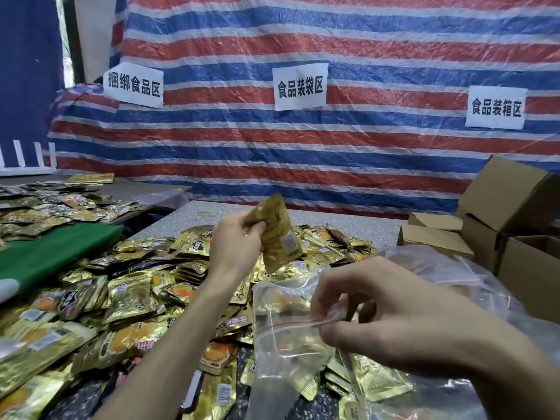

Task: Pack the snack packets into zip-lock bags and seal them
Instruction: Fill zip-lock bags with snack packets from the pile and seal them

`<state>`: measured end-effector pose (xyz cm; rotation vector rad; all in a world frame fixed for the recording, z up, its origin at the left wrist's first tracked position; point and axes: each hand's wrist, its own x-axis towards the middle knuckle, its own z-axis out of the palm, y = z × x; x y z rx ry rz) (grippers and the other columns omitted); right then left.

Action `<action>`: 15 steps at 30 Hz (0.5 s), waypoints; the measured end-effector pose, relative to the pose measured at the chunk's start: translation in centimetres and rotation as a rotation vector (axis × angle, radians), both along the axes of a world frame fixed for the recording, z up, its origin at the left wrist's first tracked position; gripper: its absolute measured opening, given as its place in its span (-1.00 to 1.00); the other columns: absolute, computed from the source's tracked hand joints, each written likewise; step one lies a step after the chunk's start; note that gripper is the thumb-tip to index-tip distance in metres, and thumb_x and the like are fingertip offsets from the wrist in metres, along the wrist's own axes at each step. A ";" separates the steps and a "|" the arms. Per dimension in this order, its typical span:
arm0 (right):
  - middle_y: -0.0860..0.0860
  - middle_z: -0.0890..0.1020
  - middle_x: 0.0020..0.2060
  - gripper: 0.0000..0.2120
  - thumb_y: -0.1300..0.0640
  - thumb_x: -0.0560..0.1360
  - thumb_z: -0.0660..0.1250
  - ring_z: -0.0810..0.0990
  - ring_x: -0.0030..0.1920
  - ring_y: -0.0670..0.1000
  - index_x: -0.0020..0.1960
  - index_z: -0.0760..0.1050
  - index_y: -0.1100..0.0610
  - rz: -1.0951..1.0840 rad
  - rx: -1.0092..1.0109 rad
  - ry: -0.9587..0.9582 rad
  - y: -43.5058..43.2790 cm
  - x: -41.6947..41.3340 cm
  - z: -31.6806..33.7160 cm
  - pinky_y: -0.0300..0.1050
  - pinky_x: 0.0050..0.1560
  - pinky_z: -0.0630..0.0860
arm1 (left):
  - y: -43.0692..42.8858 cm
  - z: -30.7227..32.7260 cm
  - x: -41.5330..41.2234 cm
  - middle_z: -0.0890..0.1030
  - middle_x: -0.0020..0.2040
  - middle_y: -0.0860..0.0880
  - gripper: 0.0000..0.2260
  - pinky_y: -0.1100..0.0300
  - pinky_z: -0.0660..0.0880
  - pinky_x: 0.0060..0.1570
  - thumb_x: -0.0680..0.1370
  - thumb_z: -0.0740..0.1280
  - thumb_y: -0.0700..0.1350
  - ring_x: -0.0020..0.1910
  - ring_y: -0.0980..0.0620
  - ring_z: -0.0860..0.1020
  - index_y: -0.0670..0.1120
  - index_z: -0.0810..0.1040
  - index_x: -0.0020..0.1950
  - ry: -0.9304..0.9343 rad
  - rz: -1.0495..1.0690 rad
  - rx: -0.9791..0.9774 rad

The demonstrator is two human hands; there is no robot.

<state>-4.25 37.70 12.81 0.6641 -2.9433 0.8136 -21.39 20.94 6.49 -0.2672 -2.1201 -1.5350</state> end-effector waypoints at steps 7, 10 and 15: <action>-0.14 0.69 -0.20 -0.98 0.05 0.49 0.45 0.64 -0.24 -0.11 -0.11 0.65 -0.01 0.046 0.017 -0.001 -1.3 0.4 0.0 -0.16 -0.22 0.56 | -5.4 6.3 10.9 0.71 -0.23 -0.10 -0.91 0.21 0.61 -0.39 0.57 0.37 -0.24 -0.36 -0.08 0.68 -0.13 0.63 -0.11 0.094 -0.168 0.366; -0.22 0.67 -0.20 -0.97 0.06 0.49 0.46 0.64 -0.24 -0.16 -0.12 0.68 -0.01 0.065 0.001 0.020 -1.9 0.6 0.1 -0.28 -0.23 0.55 | -6.1 7.7 13.8 0.71 -0.28 -0.10 -0.89 0.18 0.60 -0.44 0.56 0.39 -0.24 -0.40 -0.08 0.67 -0.10 0.63 -0.16 0.080 -0.179 0.303; -0.16 0.71 -0.24 -0.94 0.03 0.47 0.48 0.65 -0.26 -0.16 -0.13 0.72 0.00 0.089 -0.013 0.003 -2.5 0.8 0.0 -0.26 -0.27 0.57 | -5.8 7.1 15.3 0.64 -0.31 0.12 -0.87 0.05 0.60 -0.36 0.54 0.42 -0.09 -0.42 0.07 0.62 -0.05 0.58 -0.21 0.158 0.115 -0.089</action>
